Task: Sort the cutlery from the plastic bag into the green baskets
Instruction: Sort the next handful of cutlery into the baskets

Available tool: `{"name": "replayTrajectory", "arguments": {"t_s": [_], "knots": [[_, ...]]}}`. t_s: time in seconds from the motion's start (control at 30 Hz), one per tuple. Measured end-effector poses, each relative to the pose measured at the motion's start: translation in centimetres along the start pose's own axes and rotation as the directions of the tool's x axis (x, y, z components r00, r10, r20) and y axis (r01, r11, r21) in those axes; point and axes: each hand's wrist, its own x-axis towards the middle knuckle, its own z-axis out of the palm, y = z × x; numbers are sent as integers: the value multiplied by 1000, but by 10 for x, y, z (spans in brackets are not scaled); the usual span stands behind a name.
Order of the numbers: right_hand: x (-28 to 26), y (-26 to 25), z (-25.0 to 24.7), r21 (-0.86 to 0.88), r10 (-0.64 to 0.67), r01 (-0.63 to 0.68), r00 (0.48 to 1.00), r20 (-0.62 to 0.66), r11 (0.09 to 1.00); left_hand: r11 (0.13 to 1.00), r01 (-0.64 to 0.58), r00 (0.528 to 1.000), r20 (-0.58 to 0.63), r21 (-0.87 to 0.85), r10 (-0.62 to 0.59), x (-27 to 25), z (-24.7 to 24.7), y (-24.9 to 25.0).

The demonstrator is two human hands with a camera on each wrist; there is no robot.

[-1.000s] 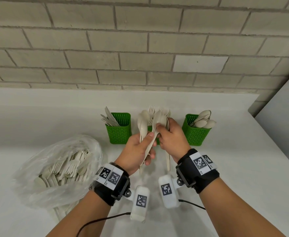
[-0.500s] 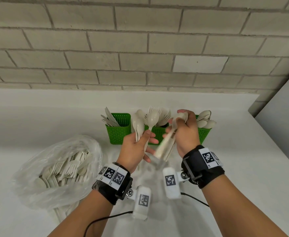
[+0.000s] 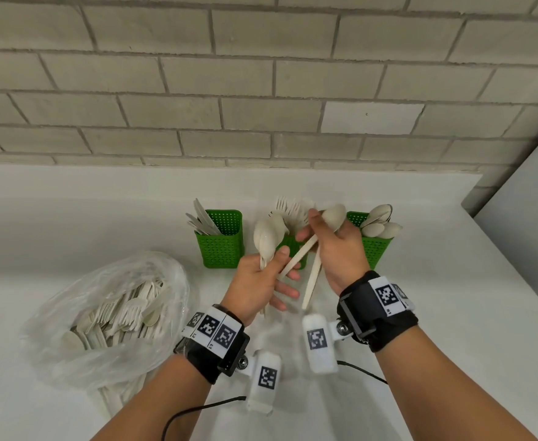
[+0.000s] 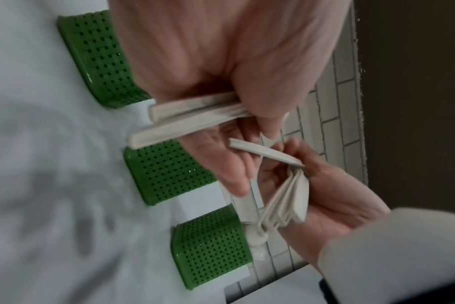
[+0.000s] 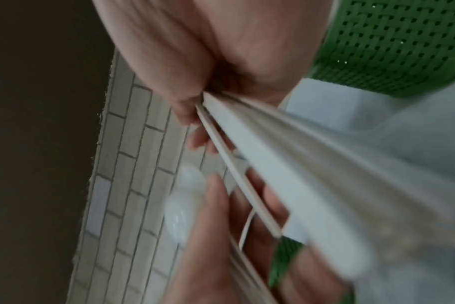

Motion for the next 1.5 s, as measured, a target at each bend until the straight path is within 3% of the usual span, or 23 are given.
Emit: {"name": "replayTrajectory", "arguments": {"t_s": [0.07,0.2,0.33,0.4,0.5,0.7,0.97,1.1,1.27,1.37,1.5], "knots": [[5,-2,-7,66,-61,68,993,-98,996,999,-11,997,-70,39,14,3,-5,-4],[7,21,-20,-240,-191,165,977,-90,957,989,-95,989,-100,111,106,7,-7,-9],[-5,67,-29,-397,-3,-11,999,-35,918,991,-118,988,-91,59,123,8,-2,-9],[-9,77,-31,-358,74,-83,996,-41,930,996,-89,991,-103,-1,88,9,-3,-10],[-7,61,-26,-271,35,-38,999,-17,962,997,-79,990,-116,-4,78,10,-3,-8],[-11,27,3,-167,-50,72,990,134,983,956,-237,967,-53,175,249,9,9,-10],[-10,20,3,-111,-37,38,999,5,993,988,-145,988,-53,58,148,1,4,1],[-3,12,0,-53,-66,62,996,-64,997,985,-148,988,-30,86,151,4,-3,4],[-8,6,-3,-17,25,-23,991,134,1000,936,-284,953,-42,206,299,3,-2,6],[-13,1,-4,16,38,-44,967,253,999,937,-291,955,-6,194,298,0,0,10],[-15,1,-7,-3,52,-53,959,280,999,929,-282,959,84,239,269,1,-6,12]]}}
